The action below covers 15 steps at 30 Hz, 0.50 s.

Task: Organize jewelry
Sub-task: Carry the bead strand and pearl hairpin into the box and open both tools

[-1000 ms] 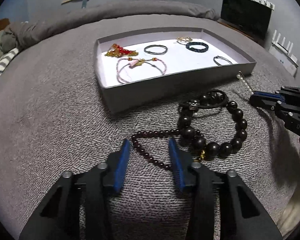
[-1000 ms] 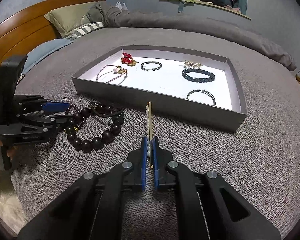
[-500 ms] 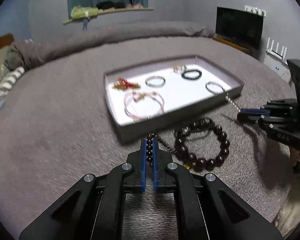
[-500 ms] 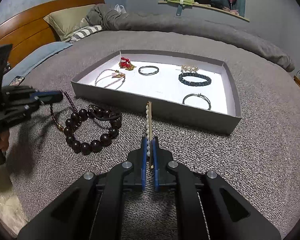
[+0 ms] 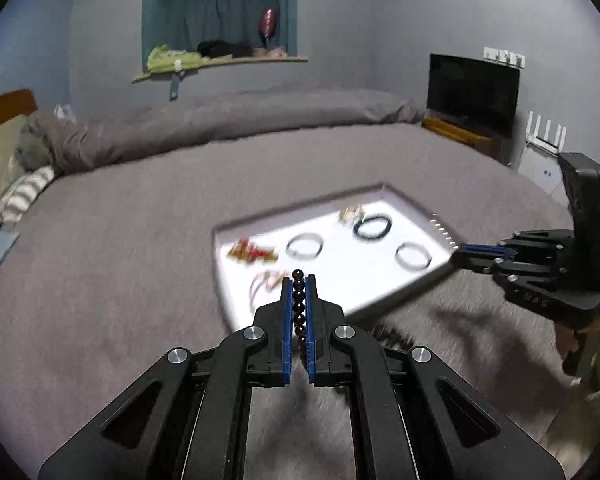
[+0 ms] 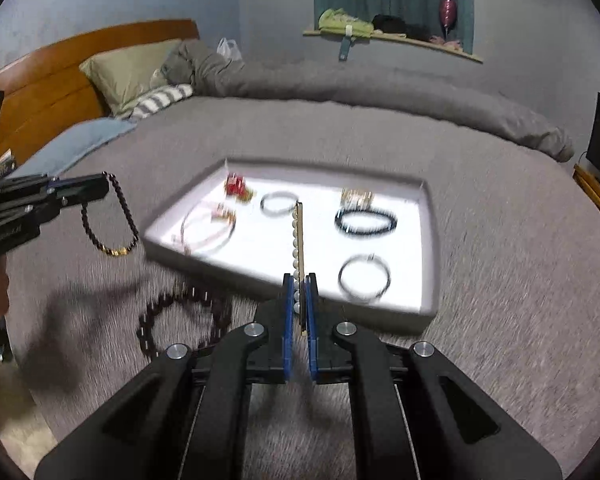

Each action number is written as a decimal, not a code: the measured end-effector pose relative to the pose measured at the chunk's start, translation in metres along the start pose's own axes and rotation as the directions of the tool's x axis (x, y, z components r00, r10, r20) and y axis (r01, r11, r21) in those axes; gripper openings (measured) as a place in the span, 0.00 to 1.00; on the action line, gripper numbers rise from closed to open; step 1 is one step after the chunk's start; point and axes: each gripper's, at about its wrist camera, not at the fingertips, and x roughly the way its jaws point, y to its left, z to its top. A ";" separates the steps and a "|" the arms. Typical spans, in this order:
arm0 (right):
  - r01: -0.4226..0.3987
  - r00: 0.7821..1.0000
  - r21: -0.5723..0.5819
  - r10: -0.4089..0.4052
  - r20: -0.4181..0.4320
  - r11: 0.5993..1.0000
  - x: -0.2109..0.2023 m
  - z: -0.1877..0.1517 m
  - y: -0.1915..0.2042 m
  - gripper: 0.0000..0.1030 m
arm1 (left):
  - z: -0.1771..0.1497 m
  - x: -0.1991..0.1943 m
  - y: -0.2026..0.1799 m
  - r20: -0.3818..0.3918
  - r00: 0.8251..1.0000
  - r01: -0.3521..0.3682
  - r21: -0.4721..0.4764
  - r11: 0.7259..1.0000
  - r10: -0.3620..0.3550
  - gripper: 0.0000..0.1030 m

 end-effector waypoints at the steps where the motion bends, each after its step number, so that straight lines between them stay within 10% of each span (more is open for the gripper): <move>1: 0.001 1.000 0.005 -0.001 0.000 1.000 0.003 0.005 -0.002 0.05 | 0.006 0.001 -0.002 0.008 1.000 0.007 -0.001 1.000 -0.007 0.05; 15: 0.015 0.997 0.056 -0.011 -0.078 0.998 0.066 0.040 -0.029 0.06 | 0.034 0.094 -0.027 -0.044 0.991 0.123 -0.096 0.988 -0.128 0.05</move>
